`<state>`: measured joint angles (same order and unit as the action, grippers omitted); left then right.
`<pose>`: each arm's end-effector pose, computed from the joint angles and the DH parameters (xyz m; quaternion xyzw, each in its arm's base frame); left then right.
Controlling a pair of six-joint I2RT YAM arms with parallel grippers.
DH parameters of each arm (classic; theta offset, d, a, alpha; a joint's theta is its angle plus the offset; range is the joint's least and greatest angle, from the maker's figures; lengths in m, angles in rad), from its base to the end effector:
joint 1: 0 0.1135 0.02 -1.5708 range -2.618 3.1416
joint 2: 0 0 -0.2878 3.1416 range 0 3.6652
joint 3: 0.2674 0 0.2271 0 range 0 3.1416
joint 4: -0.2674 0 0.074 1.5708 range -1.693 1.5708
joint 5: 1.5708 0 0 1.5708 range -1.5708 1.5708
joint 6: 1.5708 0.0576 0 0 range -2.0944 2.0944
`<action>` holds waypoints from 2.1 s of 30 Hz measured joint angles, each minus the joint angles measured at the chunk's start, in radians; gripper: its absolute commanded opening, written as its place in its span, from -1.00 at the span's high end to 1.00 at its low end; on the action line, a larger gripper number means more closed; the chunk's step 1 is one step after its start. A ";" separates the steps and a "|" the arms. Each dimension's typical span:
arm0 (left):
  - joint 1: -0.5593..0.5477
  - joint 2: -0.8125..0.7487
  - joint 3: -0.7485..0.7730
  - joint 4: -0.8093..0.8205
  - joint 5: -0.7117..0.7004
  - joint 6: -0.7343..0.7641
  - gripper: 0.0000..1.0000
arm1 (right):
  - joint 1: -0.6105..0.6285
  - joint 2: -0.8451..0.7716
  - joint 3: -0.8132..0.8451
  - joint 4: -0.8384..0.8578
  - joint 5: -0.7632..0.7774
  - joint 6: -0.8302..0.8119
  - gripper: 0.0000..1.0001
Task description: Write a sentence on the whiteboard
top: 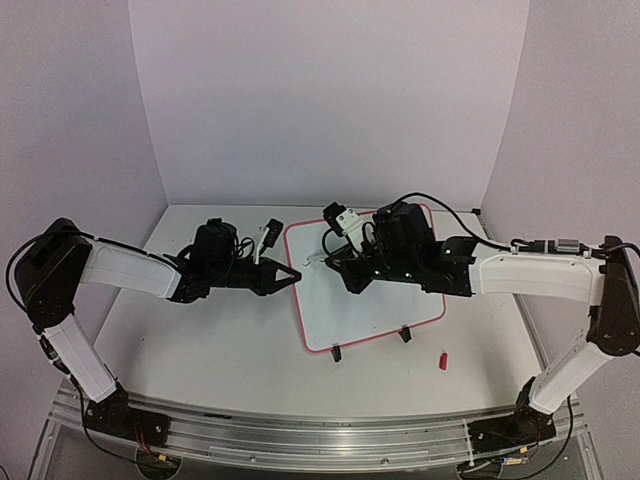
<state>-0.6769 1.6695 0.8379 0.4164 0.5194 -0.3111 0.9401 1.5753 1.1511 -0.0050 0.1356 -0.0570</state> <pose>0.2578 -0.2439 0.2284 0.2852 0.7706 -0.4397 0.3628 0.2214 0.2900 0.3113 -0.3693 0.7548 0.1788 0.5117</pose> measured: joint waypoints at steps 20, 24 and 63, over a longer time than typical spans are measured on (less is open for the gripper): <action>0.000 0.000 0.006 -0.010 0.000 0.001 1.00 | 0.000 0.000 0.000 -0.022 -0.004 0.001 1.00; 0.000 0.000 0.008 -0.015 0.000 0.001 1.00 | 0.000 0.000 0.000 -0.027 -0.003 0.000 1.00; 0.000 0.003 0.013 -0.021 0.000 0.002 1.00 | -0.002 0.013 0.000 -0.040 0.004 -0.016 1.00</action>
<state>-0.6769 1.6726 0.8509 0.3950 0.5198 -0.3092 0.9386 1.5882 1.1507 -0.0447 0.1397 -0.0733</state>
